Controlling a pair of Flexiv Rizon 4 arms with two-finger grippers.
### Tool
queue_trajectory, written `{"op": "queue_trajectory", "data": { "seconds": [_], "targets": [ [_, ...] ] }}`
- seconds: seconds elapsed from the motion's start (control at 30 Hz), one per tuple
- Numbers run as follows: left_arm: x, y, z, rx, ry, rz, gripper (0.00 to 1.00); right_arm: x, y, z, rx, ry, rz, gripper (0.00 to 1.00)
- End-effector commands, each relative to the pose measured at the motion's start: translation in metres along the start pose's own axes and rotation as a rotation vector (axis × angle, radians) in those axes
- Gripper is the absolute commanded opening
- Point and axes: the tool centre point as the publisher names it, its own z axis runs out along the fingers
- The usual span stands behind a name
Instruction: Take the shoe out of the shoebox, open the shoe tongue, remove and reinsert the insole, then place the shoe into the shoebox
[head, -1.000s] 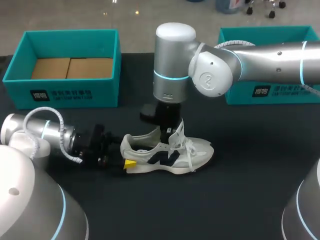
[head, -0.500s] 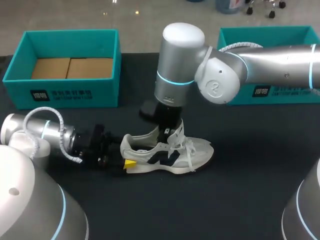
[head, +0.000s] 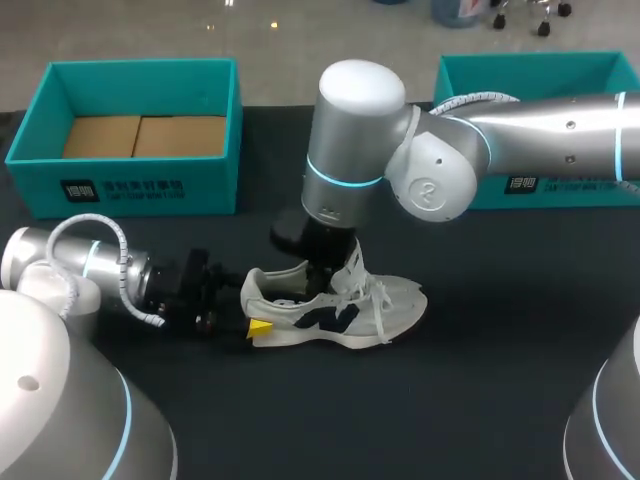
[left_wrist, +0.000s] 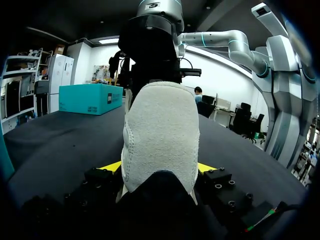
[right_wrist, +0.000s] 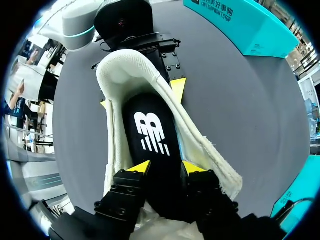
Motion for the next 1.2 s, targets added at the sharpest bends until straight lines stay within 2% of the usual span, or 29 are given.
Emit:
{"op": "queue_trajectory", "data": {
  "seconds": [0.03,0.27,0.43,0.6,0.67,0.73,0.8,1.0,1.2],
  "targets": [
    [0.001,0.004,0.001,0.000,-0.001,-0.001,0.00,-0.002,0.012,0.008,0.006,-0.003,-0.008,0.40],
    [0.001,0.004,0.001,0.000,-0.001,-0.001,0.00,-0.008,0.018,0.014,-0.005,-0.030,-0.021,0.44],
    [0.001,0.004,0.001,0.000,-0.001,-0.001,0.00,-0.007,0.018,0.026,0.020,0.001,-0.031,0.47],
    [0.001,0.004,0.001,0.000,-0.001,-0.001,0.00,-0.003,0.015,0.037,0.036,0.029,-0.030,0.44],
    [0.001,0.004,0.001,0.000,-0.001,-0.001,0.00,-0.002,0.015,0.039,0.037,0.037,-0.024,0.38],
    [0.001,0.004,0.001,0.000,-0.001,-0.001,0.00,-0.001,0.013,0.041,0.044,0.042,-0.016,0.21],
    [0.001,0.004,0.001,0.000,-0.001,-0.001,0.00,-0.001,0.012,0.043,0.051,0.046,-0.010,0.00],
    [0.001,0.004,0.001,0.000,-0.001,-0.001,0.00,0.000,0.004,0.037,0.055,0.073,0.003,0.00],
    [0.001,0.004,0.001,0.000,-0.001,-0.001,0.00,-0.001,-0.004,0.015,0.038,0.124,-0.039,0.00]
  ]
}}
